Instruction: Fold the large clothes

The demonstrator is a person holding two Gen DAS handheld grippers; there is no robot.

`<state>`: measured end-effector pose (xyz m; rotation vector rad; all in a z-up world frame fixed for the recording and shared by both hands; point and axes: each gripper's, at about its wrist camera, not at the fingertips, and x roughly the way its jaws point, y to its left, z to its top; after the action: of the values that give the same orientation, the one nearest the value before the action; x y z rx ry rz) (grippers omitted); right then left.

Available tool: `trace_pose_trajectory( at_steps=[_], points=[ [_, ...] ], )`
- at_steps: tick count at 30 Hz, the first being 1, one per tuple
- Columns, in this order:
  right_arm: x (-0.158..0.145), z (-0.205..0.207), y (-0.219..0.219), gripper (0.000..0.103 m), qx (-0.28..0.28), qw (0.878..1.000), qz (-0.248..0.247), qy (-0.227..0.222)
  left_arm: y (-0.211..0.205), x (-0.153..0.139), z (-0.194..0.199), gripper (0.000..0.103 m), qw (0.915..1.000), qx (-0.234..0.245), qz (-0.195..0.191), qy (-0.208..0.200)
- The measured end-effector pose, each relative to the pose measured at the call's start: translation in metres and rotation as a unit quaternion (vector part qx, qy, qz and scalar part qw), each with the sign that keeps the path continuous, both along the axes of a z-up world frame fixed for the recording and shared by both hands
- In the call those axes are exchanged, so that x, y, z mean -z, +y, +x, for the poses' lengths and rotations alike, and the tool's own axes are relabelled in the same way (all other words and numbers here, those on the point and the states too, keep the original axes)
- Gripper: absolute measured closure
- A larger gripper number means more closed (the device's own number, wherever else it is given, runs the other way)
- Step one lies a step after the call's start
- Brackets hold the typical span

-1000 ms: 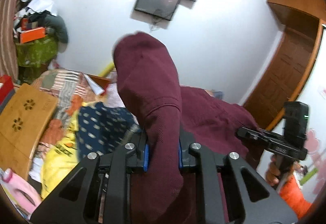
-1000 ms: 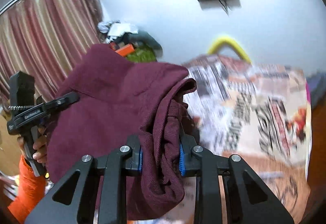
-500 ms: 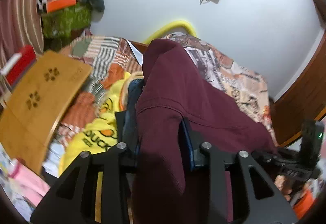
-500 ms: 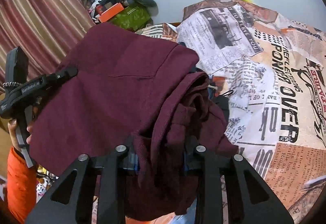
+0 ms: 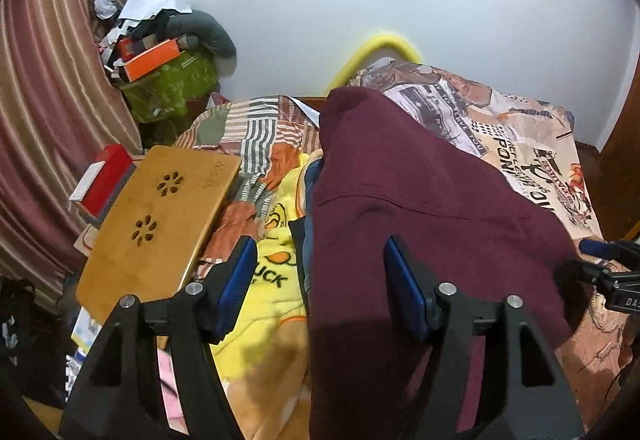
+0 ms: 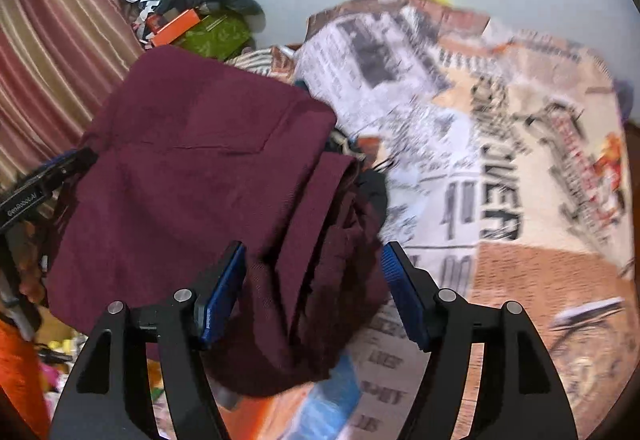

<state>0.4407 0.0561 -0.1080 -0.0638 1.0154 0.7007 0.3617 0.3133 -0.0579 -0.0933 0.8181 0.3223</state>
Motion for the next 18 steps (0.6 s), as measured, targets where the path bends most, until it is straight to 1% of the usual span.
trace_pose_trajectory(
  at_steps=[3,4,6,9,12,13,15,18],
  points=[
    [-0.020,-0.011,-0.004,0.037,0.001,0.999,-0.001,-0.038,-0.009,-0.020,-0.022,0.038,0.9997,0.000,0.003,-0.023],
    [-0.031,-0.018,-0.008,0.037,0.002,0.998,0.001,-0.055,-0.015,-0.029,-0.033,0.038,0.9993,0.004,0.001,-0.037],
    [-0.050,-0.030,-0.013,0.037,0.002,0.997,0.013,-0.081,-0.025,-0.046,-0.049,0.038,0.9982,0.012,0.001,-0.059],
    [-0.082,-0.057,-0.026,0.037,0.001,0.991,0.036,-0.128,-0.047,-0.074,-0.083,0.038,0.9943,0.031,0.008,-0.101],
    [-0.115,-0.090,-0.038,0.037,-0.004,0.982,0.062,-0.176,-0.076,-0.102,-0.123,0.038,0.9869,0.051,0.021,-0.152],
    [-0.127,-0.104,-0.043,0.037,-0.006,0.978,0.072,-0.197,-0.083,-0.109,-0.131,0.038,0.9851,0.055,0.022,-0.161],
    [-0.144,-0.125,-0.051,0.037,-0.008,0.969,0.090,-0.231,-0.100,-0.125,-0.156,0.038,0.9790,0.064,0.026,-0.192],
    [-0.173,-0.166,-0.067,0.037,-0.013,0.952,0.125,-0.280,-0.123,-0.145,-0.195,0.038,0.9676,0.078,0.032,-0.238]
  ],
)
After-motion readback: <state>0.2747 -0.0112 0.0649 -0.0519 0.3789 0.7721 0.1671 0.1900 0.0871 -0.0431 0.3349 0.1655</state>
